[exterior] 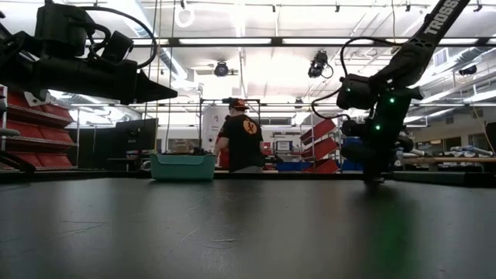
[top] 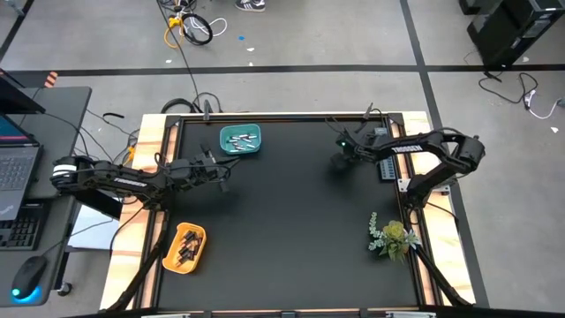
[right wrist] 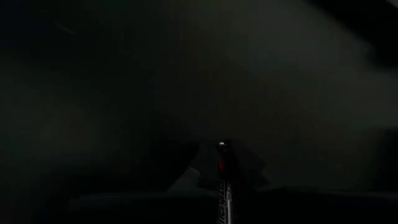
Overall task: Sort batteries
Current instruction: Put the silver battery into the green bin
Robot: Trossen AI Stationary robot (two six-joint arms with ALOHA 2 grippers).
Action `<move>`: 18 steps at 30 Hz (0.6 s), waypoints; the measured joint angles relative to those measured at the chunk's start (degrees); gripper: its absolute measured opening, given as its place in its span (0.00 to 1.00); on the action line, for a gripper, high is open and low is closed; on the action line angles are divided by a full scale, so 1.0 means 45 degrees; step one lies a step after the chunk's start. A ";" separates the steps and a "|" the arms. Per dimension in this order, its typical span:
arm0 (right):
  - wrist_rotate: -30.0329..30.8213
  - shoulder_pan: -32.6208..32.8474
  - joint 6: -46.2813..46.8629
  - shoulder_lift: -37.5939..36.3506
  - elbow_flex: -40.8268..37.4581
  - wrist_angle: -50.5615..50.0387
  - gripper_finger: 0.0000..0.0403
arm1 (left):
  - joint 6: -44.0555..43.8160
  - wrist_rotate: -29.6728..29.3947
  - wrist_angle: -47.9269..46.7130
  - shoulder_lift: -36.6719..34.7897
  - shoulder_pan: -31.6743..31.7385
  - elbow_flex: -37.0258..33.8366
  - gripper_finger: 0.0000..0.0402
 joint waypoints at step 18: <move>-0.5555 0.0854 0.0192 0.0123 -0.0054 0.6460 0.01 | 0.0000 0.0000 0.0015 0.0002 -0.0002 0.0000 0.11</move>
